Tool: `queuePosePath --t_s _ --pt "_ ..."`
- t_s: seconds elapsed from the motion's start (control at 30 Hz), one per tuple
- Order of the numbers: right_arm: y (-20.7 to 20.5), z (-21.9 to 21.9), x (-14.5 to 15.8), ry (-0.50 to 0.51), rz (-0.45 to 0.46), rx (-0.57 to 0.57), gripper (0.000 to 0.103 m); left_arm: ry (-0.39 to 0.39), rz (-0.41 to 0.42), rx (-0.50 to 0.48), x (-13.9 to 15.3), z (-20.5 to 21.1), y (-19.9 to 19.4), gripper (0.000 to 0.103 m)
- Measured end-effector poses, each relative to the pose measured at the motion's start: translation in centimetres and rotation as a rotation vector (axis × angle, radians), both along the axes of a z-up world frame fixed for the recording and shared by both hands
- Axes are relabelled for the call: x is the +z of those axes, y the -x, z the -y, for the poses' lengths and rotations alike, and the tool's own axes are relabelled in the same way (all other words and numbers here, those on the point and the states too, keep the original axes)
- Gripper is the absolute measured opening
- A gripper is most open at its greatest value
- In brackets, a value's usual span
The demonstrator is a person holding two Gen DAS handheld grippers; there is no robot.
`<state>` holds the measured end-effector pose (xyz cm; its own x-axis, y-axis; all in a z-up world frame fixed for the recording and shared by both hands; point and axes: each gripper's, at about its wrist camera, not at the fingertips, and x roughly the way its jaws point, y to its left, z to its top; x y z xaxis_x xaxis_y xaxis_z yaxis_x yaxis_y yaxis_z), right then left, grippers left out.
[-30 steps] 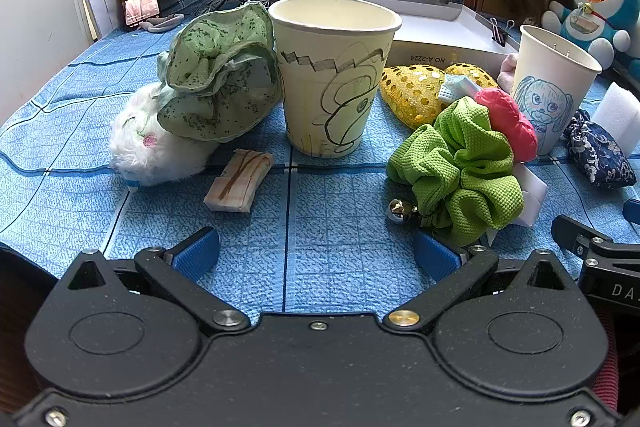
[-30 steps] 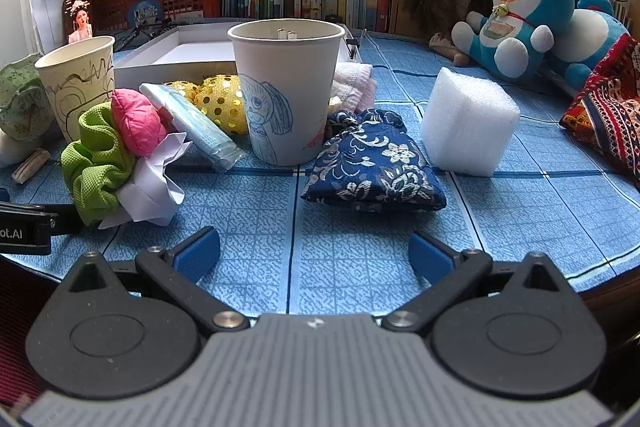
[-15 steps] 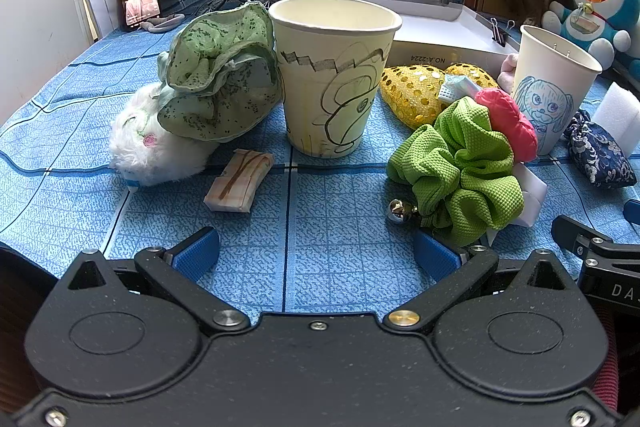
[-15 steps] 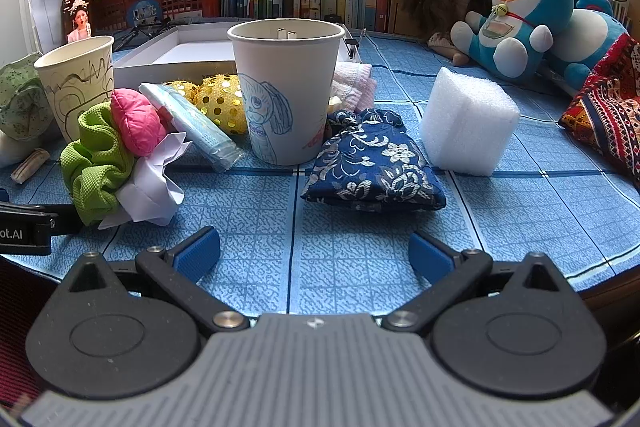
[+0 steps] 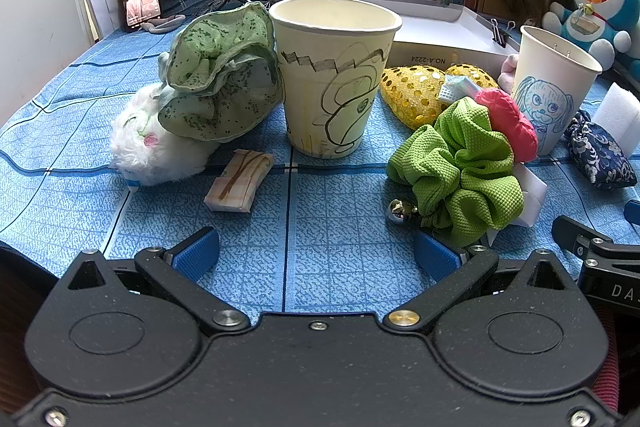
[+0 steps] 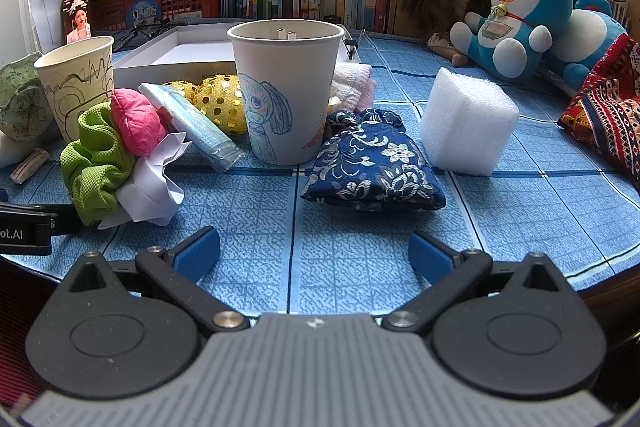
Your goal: Organize soft objects
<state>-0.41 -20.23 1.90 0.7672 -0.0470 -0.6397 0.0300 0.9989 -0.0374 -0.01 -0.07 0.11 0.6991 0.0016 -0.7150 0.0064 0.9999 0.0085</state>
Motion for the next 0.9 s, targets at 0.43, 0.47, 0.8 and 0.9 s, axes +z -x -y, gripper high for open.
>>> queuePosePath --t_s 0.43,0.47,0.8,0.9 --pt "0.04 0.00 0.02 0.000 0.000 0.000 0.103 0.000 0.000 -0.001 0.02 0.01 0.01 0.103" --pt "0.05 -0.01 0.02 0.000 0.000 -0.001 0.103 0.000 0.000 0.000 0.00 0.00 0.02 0.103" --pt "-0.05 0.08 -0.07 0.000 0.001 -0.001 0.103 -0.003 0.018 -0.002 -0.01 -0.23 0.22 0.103" --pt "-0.04 0.28 -0.08 -0.001 0.004 -0.004 0.103 -0.004 0.026 -0.002 -0.06 -0.22 0.49 0.103"
